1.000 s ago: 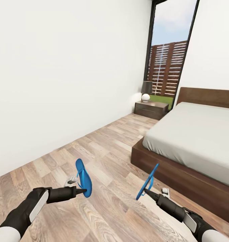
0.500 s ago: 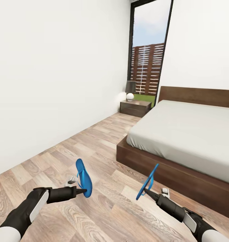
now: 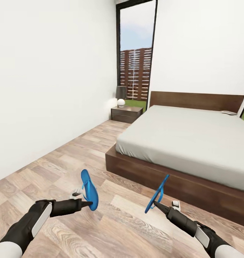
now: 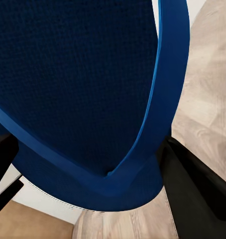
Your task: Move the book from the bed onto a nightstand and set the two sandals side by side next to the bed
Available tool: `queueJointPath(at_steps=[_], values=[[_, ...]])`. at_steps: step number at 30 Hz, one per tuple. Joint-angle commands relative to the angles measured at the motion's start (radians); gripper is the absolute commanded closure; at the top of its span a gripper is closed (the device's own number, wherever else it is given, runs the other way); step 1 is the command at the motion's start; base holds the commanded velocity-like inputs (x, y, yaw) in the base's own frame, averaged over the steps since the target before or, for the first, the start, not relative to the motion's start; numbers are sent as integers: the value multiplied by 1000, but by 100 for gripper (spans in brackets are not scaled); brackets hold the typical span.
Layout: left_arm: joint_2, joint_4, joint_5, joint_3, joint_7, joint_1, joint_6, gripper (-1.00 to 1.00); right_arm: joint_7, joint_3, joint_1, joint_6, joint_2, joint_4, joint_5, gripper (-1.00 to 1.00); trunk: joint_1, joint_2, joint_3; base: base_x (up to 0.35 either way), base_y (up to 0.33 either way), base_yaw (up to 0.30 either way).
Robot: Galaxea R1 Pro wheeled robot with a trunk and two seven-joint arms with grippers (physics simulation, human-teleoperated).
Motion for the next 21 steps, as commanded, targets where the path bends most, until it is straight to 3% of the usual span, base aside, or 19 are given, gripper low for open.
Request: queueJointPath(at_steps=[1, 21], values=[[1, -1, 8, -2, 1, -1, 6, 100, 6, -3, -1, 13, 0, 0, -3, 100, 0, 0, -1, -81, -193, -261], [1, -1, 8, -2, 2, -1, 4, 100, 6, -3, -1, 11, 0, 0, -3, 100, 0, 0, -1, -18, -204, -251]])
